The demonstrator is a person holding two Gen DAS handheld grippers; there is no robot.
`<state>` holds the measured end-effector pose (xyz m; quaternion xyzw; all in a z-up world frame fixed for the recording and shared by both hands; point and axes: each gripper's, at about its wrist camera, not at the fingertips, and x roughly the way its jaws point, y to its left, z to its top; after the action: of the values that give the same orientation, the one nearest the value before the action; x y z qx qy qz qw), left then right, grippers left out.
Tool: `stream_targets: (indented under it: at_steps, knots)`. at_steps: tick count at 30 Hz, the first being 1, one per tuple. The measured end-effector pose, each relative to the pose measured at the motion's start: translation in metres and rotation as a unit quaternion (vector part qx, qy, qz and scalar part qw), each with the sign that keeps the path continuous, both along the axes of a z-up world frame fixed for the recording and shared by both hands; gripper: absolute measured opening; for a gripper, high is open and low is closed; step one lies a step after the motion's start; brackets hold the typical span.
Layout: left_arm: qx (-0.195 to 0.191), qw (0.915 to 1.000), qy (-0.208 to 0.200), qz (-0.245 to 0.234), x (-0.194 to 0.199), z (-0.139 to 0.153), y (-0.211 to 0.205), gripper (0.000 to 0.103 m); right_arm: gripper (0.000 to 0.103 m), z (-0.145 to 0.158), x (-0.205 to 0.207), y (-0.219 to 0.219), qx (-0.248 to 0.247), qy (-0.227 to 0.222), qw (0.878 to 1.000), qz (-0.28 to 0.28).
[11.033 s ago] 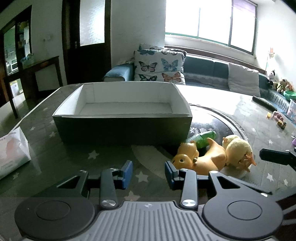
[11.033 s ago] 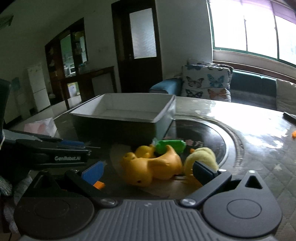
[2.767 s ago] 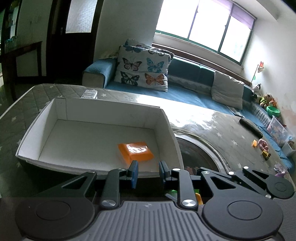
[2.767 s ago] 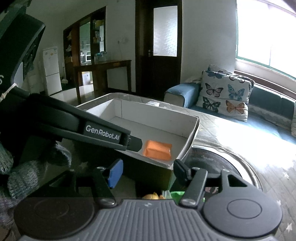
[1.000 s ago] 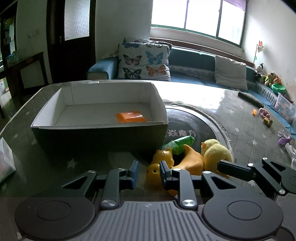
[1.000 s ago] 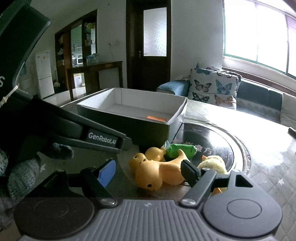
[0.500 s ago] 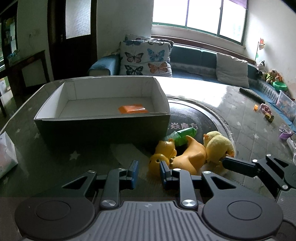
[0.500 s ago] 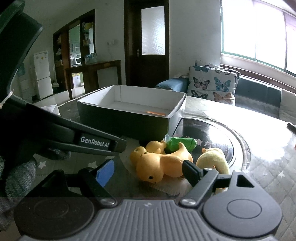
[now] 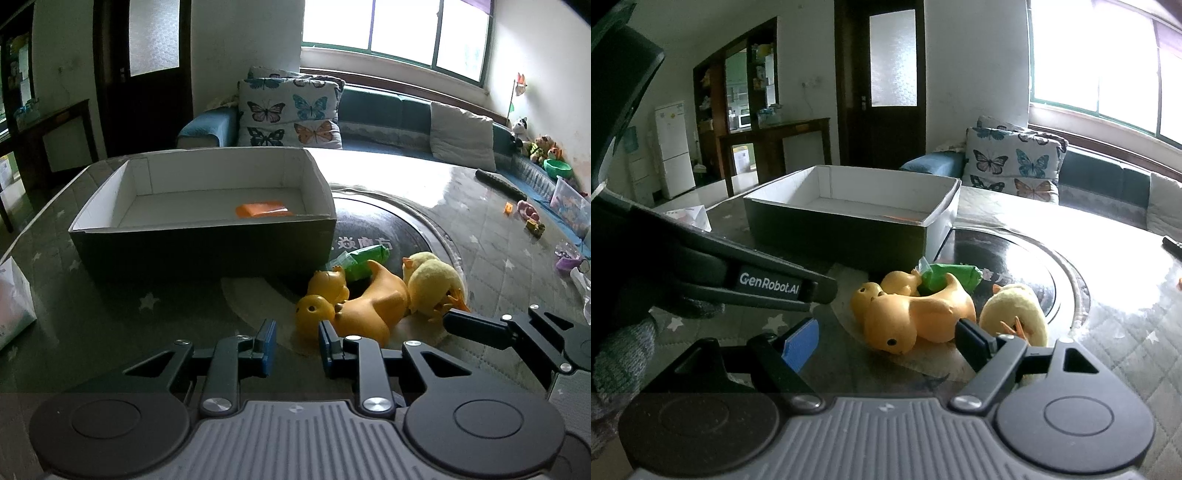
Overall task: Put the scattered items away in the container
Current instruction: 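Move the left gripper down toward the large yellow rubber duck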
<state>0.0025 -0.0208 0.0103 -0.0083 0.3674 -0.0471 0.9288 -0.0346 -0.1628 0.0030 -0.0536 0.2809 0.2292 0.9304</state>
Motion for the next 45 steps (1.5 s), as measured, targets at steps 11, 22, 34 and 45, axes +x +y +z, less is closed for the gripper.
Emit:
stream_targets:
  at_steps: [11, 22, 34, 45]
  knots:
    - [0.002, 1.0000, -0.001, -0.001, -0.003, -0.001, -0.003, 0.027, 0.083, 0.000, -0.005, 0.001, 0.002, 0.002, 1.000, 0.000]
    - [0.005, 1.0000, 0.000, -0.006, -0.006, -0.003, -0.005, 0.027, 0.083, -0.002, -0.008, 0.001, 0.002, 0.006, 1.000, -0.002]
    - [0.010, 0.9999, 0.003, -0.008, -0.007, -0.005, -0.006, 0.027, 0.083, -0.004, -0.010, 0.002, 0.002, 0.011, 1.000, 0.000]
    - [0.011, 0.9998, 0.011, -0.008, -0.005, -0.010, -0.004, 0.027, 0.083, -0.010, -0.006, 0.001, 0.001, 0.018, 1.000, -0.005]
